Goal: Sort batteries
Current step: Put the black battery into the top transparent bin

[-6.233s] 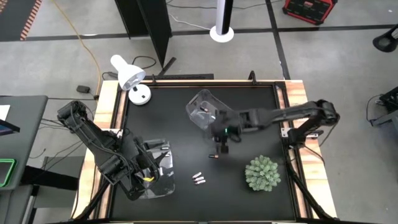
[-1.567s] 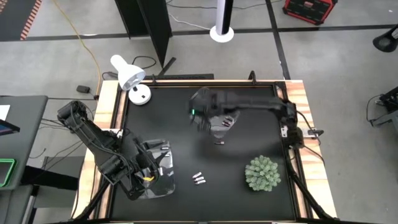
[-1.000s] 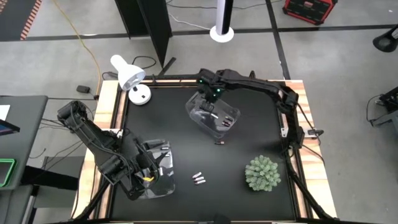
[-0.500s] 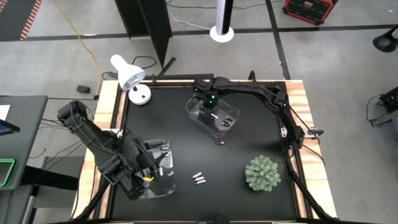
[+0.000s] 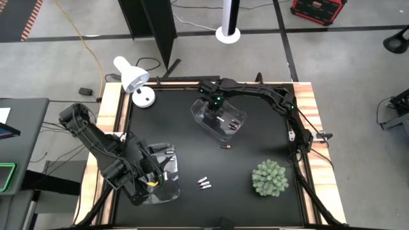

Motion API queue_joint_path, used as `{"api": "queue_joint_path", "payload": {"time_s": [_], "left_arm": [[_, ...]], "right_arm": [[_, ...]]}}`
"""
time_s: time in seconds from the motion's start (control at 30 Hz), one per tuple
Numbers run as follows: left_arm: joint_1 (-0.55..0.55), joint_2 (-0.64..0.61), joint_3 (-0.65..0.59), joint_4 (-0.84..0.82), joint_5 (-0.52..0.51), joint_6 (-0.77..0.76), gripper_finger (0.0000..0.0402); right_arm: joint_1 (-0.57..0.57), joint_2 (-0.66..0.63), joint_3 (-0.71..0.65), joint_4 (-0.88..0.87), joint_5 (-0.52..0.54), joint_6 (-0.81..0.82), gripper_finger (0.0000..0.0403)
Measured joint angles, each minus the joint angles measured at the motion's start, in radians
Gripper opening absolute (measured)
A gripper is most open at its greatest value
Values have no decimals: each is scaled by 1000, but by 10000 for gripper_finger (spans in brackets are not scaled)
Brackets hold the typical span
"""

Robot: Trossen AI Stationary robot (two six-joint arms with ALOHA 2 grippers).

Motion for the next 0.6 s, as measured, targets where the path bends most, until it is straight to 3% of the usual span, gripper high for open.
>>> {"api": "queue_joint_path", "payload": {"time_s": [0.37,0.6], "left_arm": [[0,0,0,0,0,0,177],[0,0,0,0,0,0,177]], "right_arm": [[0,0,0,22,0,-18,85],[1,0,0,22,24,-12,135]]}}
